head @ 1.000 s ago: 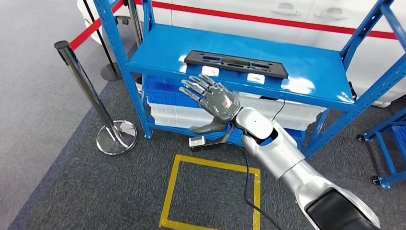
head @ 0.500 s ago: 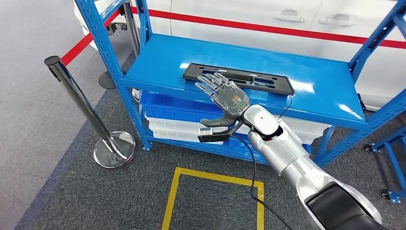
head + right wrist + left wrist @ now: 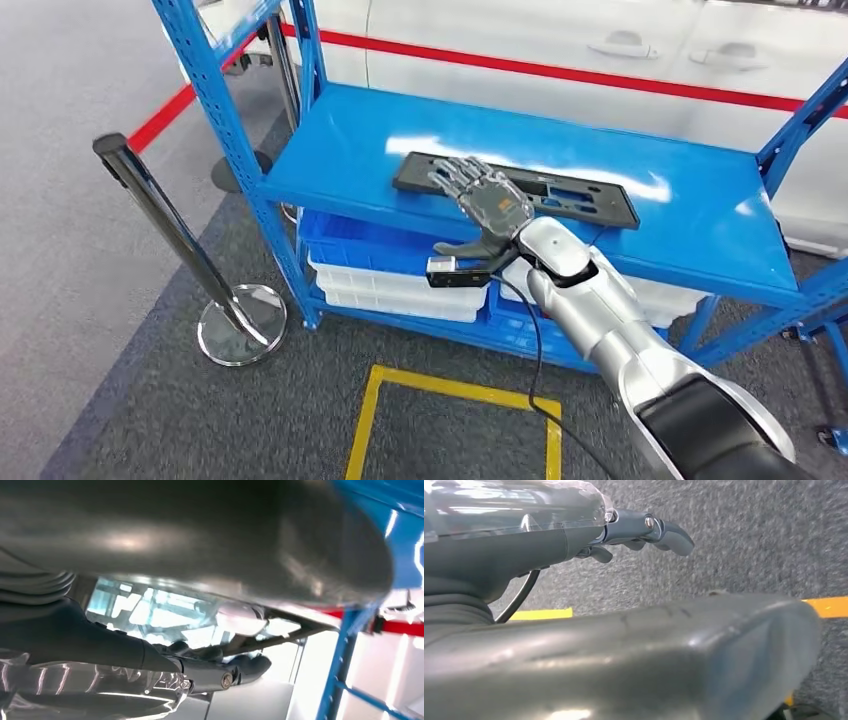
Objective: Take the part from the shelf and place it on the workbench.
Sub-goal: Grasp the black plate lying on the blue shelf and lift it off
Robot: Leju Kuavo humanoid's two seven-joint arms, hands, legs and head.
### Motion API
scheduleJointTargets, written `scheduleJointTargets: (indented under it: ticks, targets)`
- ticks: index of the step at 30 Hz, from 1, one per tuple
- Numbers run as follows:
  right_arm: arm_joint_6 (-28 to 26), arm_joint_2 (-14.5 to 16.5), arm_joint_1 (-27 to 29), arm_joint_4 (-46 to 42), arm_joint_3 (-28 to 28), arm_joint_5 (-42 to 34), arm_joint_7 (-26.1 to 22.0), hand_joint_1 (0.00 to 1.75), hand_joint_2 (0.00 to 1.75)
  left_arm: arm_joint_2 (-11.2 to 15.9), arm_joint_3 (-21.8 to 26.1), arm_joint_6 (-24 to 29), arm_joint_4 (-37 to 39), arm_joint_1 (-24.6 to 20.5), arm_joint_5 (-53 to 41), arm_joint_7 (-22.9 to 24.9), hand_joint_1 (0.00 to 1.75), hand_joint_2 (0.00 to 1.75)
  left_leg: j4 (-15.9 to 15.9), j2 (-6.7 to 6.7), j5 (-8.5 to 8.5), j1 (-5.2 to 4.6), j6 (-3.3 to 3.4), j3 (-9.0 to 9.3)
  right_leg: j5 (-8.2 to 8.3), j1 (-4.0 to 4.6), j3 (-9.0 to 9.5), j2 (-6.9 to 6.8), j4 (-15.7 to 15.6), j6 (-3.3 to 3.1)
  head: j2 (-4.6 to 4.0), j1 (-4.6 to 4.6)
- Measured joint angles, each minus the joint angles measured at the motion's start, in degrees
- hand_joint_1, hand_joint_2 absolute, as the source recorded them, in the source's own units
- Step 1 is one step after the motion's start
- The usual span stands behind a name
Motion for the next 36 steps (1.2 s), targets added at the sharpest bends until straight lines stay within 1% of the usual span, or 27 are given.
scheduleJointTargets:
  ticks: [2,4,5,7,8,9,10,12,13,14,17,19,20,22,23,24,25,26,27,28,29,30,31,33,34,35,36]
  targets:
    - [0.0,0.0,-0.2,0.7,-0.1,0.5,0.5,0.0,0.87,0.0,0.0,0.1,0.0,-0.1,-0.1,0.0,0.0,0.0,0.3,0.01,-0.53,0.0,-0.66,0.34,-0.26,0.06,0.5,-0.03,-0.3,-0.75,0.0,0.01]
    - [-0.2,0.1,-0.6,1.5,-0.3,1.1,1.0,0.0,1.75,0.0,0.0,0.1,0.0,0.0,-0.2,-0.4,0.0,0.0,2.7,0.19,-2.08,0.08,-1.04,-0.33,-0.56,-0.09,1.4,-0.12,-0.6,-1.5,0.0,0.02]
    - [-0.2,0.2,-0.8,2.0,-0.3,1.6,1.3,0.0,1.75,0.0,0.0,0.1,0.0,0.0,-0.3,-0.7,0.0,0.0,5.5,0.29,-3.51,0.17,-1.14,-1.67,-0.69,-0.1,1.78,-0.14,-0.6,-1.79,0.0,0.01]
    - [-0.3,0.3,-1.1,3.2,-0.3,2.7,2.0,0.0,1.75,0.0,0.0,-0.2,0.0,0.0,-0.4,-1.1,0.0,0.0,12.9,0.37,-6.5,0.24,-1.38,-5.9,-1.19,0.1,2.09,-0.13,-0.5,-2.15,0.0,0.01]
    - [-0.3,0.4,-1.2,3.9,-0.3,3.2,2.3,0.0,1.75,0.0,0.0,-0.3,0.0,0.0,-0.4,-1.2,0.0,0.0,15.6,0.38,-7.19,0.27,-1.48,-7.81,-1.48,0.2,2.22,-0.11,-0.4,-2.19,0.0,0.01]
    - [-0.3,0.5,-1.3,4.6,-0.3,3.5,2.6,0.0,1.75,0.0,0.0,-0.4,0.0,0.0,-0.4,-1.3,0.0,0.0,16.4,0.39,-6.84,0.27,-1.52,-8.9,-1.8,0.25,2.37,-0.09,-0.2,-2.17,0.0,0.01]
    - [-0.3,0.6,-1.5,5.3,-0.3,3.7,2.8,0.0,1.75,0.0,0.0,-0.4,0.0,0.1,-0.4,-1.3,0.0,0.0,14.9,0.4,-5.17,0.27,-1.51,-8.87,-2.19,0.27,2.58,-0.06,0.1,-2.11,0.0,0.01]
    - [-0.3,0.8,-2.2,6.5,-0.3,3.9,3.2,0.0,1.75,0.0,0.0,-0.4,0.0,0.1,-0.4,-1.4,0.0,0.0,7.7,0.44,-0.34,0.26,-1.31,-6.6,-3.02,0.26,3.05,-0.02,0.7,-1.87,0.0,0.01]
    - [-0.3,0.9,-2.7,7.0,-0.3,3.9,3.5,0.0,1.75,0.0,0.0,-0.5,0.0,0.1,-0.4,-1.4,0.0,0.0,4.4,0.47,1.04,0.17,-1.13,-5.55,-3.34,0.28,3.14,-0.02,1.0,-1.67,0.0,0.01]
    - [-0.3,1.0,-3.1,7.6,-0.3,4.1,3.8,0.0,1.75,0.0,0.0,-0.5,0.0,0.0,-0.4,-1.4,0.0,0.0,2.4,0.47,1.86,0.07,-0.83,-4.9,-3.55,0.31,3.09,0.0,1.2,-1.42,0.0,0.01]
    - [-0.1,1.2,-4.3,9.6,-0.3,5.1,5.9,0.0,1.75,0.0,0.0,-0.6,0.0,0.1,-0.4,-1.4,0.0,0.0,1.5,0.41,2.48,-0.04,0.14,-4.57,-3.86,0.31,2.81,0.05,1.4,-0.51,0.0,0.01]
    - [0.2,1.3,-5.3,10.8,-0.4,5.8,7.3,0.0,1.75,0.0,0.0,-0.6,0.0,0.1,-0.4,-1.4,0.0,0.0,1.0,0.44,2.8,0.12,0.68,-4.31,-5.1,0.19,2.16,0.04,3.0,0.14,0.0,0.01]
    - [0.2,1.4,-5.8,11.4,-0.4,6.0,7.7,0.0,1.75,0.0,0.0,-0.6,0.0,0.0,-0.4,-1.4,0.0,0.0,0.8,0.46,2.9,0.2,0.9,-4.18,-6.43,0.08,1.1,0.04,5.3,0.48,0.0,0.01]
    - [0.4,1.4,-6.5,12.4,-0.4,6.4,8.1,0.0,1.75,0.0,0.0,-0.7,0.0,-0.1,-0.4,-1.4,0.0,0.0,0.8,0.45,2.88,0.16,1.13,-4.13,-9.61,-0.24,-2.47,0.02,12.6,1.08,0.0,0.01]
    - [0.6,1.4,-6.7,13.1,-0.4,6.9,8.4,0.0,1.75,0.0,0.0,-0.7,0.0,-0.1,-0.4,-1.4,0.0,0.0,0.8,0.43,2.85,0.15,1.15,-4.13,-10.52,-0.41,-4.18,0.01,15.8,1.29,0.0,0.01]
    - [0.9,1.4,-6.9,13.8,-0.3,7.6,8.8,0.0,1.75,0.0,0.0,-0.7,0.0,-0.1,-0.4,-1.5,0.0,0.0,0.9,0.39,2.82,0.15,1.15,-4.12,-10.44,-0.58,-5.13,0.0,17.3,1.45,0.0,0.01]
    - [1.2,1.4,-7.2,14.5,-0.3,8.3,9.3,0.0,1.75,0.0,0.0,-0.7,0.0,-0.1,-0.4,-1.5,0.0,0.0,0.9,0.36,2.77,0.16,1.1,-4.11,-9.27,-0.73,-4.93,-0.02,16.4,1.52,0.0,0.01]
    - [1.7,1.4,-7.7,15.3,-0.2,9.0,9.8,0.0,1.75,0.0,0.0,-0.7,0.0,-0.1,-0.4,-1.5,0.0,0.0,1.0,0.32,2.7,0.16,1.02,-4.06,-7.3,-0.83,-3.55,-0.04,13.3,1.5,0.0,0.01]
    - [2.1,1.4,-8.3,16.1,-0.2,9.5,10.2,0.0,1.75,0.0,0.0,-0.7,0.0,-0.1,-0.4,-1.5,0.0,0.0,1.0,0.3,2.61,0.16,0.91,-4.01,-5.3,-0.87,-1.53,-0.06,9.0,1.4,0.0,0.01]
    - [2.6,1.5,-9.0,16.9,-0.1,10.0,10.7,0.0,1.75,0.0,0.0,-0.6,0.0,-0.1,-0.4,-1.6,0.0,0.0,1.1,0.29,2.51,0.07,0.72,-4.01,-3.89,-0.75,0.32,-0.07,5.2,1.21,0.0,0.0]
    - [3.1,1.5,-9.6,17.7,-0.1,10.5,11.1,0.0,1.75,0.0,0.0,-0.6,0.0,-0.1,-0.3,-1.6,0.0,0.0,1.1,0.28,2.44,0.03,0.48,-4.02,-3.15,-0.58,1.57,-0.08,2.6,0.95,0.0,0.01]
    - [3.7,1.6,-10.2,18.7,-0.1,11.0,11.5,0.0,1.75,0.0,0.0,-0.6,0.0,-0.1,-0.3,-1.7,0.0,0.0,1.1,0.28,2.38,0.01,0.19,-4.05,-3.04,-0.38,2.15,-0.07,1.4,0.69,0.0,0.01]
    - [4.4,1.7,-10.6,19.5,0.0,11.4,11.8,0.0,1.75,0.0,0.0,-0.6,0.0,-0.1,-0.3,-1.8,0.0,0.0,1.1,0.27,2.37,0.01,-0.13,-4.04,-3.12,-0.17,2.22,-0.06,1.2,0.41,0.0,0.01]
    - [5.9,1.8,-11.1,21.1,0.2,12.0,12.1,0.0,1.75,0.0,0.0,-0.6,0.0,-0.2,-0.3,-2.0,0.0,0.0,1.2,0.3,2.08,0.12,-0.75,-4.02,-2.89,-0.29,2.45,-0.1,0.8,-0.26,0.0,0.01]
    - [6.8,1.9,-11.4,21.8,0.4,12.2,12.1,0.0,1.75,0.0,0.0,-0.7,0.0,-0.2,-0.3,-2.1,0.0,0.0,2.2,0.34,1.28,0.14,-1.01,-4.41,-2.75,-0.41,2.61,-0.16,0.5,-0.64,0.0,0.0]
    - [7.5,2.0,-11.6,22.4,0.6,12.3,12.1,0.0,1.75,0.0,0.0,-0.7,0.0,-0.3,-0.3,-2.1,0.0,0.0,4.3,0.38,-0.12,0.16,-1.22,-5.31,-2.62,-0.53,2.76,-0.23,0.3,-0.97,0.0,0.0]
    - [8.1,2.0,-11.9,23.0,0.9,12.4,12.1,0.0,1.75,0.0,0.0,-0.7,0.0,-0.3,-0.3,-2.2,0.0,0.0,7.7,0.42,-2.0,0.23,-1.36,-6.79,-2.61,-0.49,2.84,-0.3,0.2,-1.17,0.0,0.0]
